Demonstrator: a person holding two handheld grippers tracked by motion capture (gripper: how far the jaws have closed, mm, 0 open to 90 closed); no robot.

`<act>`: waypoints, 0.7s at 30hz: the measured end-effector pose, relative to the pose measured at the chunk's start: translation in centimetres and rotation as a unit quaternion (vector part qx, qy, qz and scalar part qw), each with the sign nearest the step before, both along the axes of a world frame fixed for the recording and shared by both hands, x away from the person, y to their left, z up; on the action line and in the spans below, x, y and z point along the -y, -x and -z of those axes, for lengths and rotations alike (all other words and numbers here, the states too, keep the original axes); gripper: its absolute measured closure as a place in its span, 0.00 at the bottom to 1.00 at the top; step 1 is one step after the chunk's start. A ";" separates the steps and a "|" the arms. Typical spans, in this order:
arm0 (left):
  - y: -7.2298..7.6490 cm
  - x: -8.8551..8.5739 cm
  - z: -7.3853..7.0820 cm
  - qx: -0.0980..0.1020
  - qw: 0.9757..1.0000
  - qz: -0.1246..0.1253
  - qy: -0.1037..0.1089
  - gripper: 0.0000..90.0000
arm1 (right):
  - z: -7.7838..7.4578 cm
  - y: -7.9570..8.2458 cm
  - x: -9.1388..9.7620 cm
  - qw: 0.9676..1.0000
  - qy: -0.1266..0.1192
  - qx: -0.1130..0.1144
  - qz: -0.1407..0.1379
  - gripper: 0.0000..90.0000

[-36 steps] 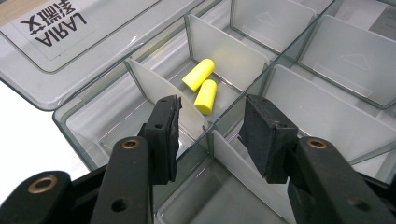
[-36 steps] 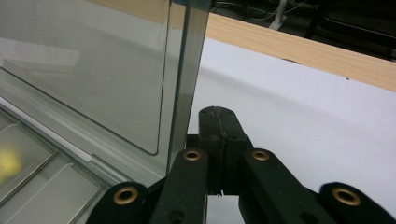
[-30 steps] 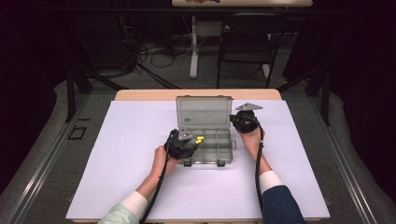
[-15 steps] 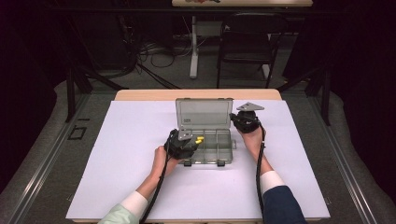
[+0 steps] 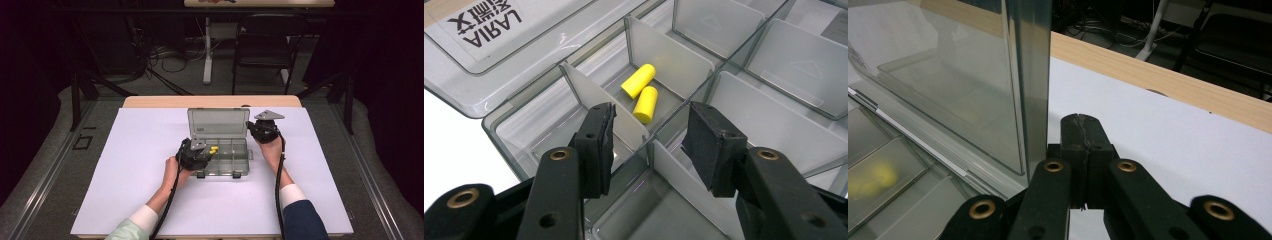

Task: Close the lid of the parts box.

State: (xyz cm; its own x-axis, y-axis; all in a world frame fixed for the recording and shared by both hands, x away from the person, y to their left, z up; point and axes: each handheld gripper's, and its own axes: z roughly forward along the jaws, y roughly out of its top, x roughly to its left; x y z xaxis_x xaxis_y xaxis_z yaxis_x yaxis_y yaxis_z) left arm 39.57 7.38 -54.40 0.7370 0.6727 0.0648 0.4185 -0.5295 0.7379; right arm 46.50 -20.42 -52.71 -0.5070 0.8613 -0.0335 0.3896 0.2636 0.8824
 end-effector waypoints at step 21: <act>-0.1 0.0 -0.1 0.010 1.000 0.008 -0.003 0.50 | -0.2 0.3 0.1 1.000 -0.002 0.008 -0.007 1.00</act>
